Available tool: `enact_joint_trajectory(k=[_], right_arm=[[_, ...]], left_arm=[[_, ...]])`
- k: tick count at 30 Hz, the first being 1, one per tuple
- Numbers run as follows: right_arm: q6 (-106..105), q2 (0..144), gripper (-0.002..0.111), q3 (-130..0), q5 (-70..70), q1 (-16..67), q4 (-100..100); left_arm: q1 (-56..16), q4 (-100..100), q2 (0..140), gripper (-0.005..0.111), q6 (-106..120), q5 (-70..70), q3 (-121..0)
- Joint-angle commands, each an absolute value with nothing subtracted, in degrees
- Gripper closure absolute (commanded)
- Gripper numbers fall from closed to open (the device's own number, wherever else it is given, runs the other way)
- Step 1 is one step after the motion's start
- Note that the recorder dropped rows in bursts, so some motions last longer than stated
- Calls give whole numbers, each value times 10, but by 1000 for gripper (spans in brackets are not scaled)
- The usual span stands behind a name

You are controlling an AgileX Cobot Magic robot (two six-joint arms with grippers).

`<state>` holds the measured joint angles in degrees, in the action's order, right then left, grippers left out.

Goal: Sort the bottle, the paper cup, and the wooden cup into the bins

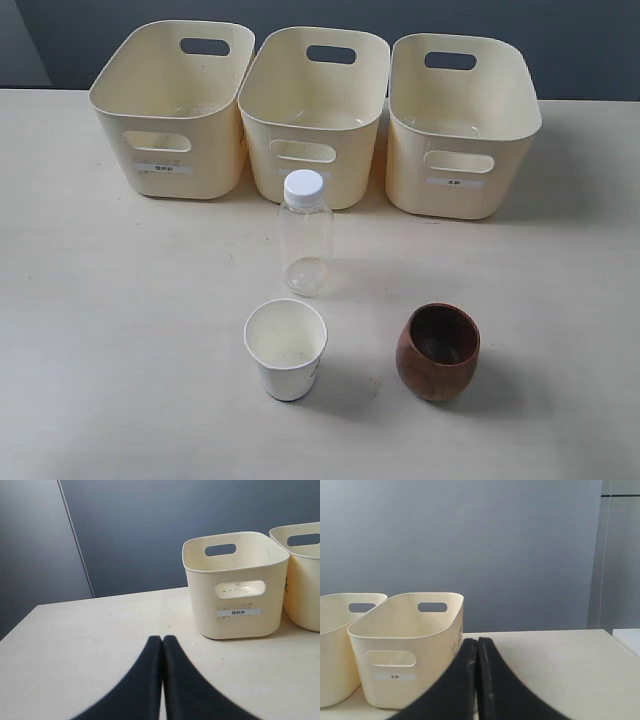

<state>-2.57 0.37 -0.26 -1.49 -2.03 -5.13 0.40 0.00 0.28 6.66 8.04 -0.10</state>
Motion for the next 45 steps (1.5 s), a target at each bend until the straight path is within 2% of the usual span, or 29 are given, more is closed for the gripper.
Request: enact_joint_trajectory(k=[1,14,28,37,45], right_arm=[[-28,0,109,0,-13,-23,-50],[-28,0,109,0,-11,-23,-50],[-28,0,109,0,63,-23,-102],[-26,0,109,0,60,-23,-291],[-26,0,109,0,43,-22,-290]], left_arm=[[4,0,0,107,66,78,0],[4,0,0,107,66,78,0],[4,0,0,107,66,78,0],[4,0,0,107,66,78,0],[4,0,0,107,66,78,0]])
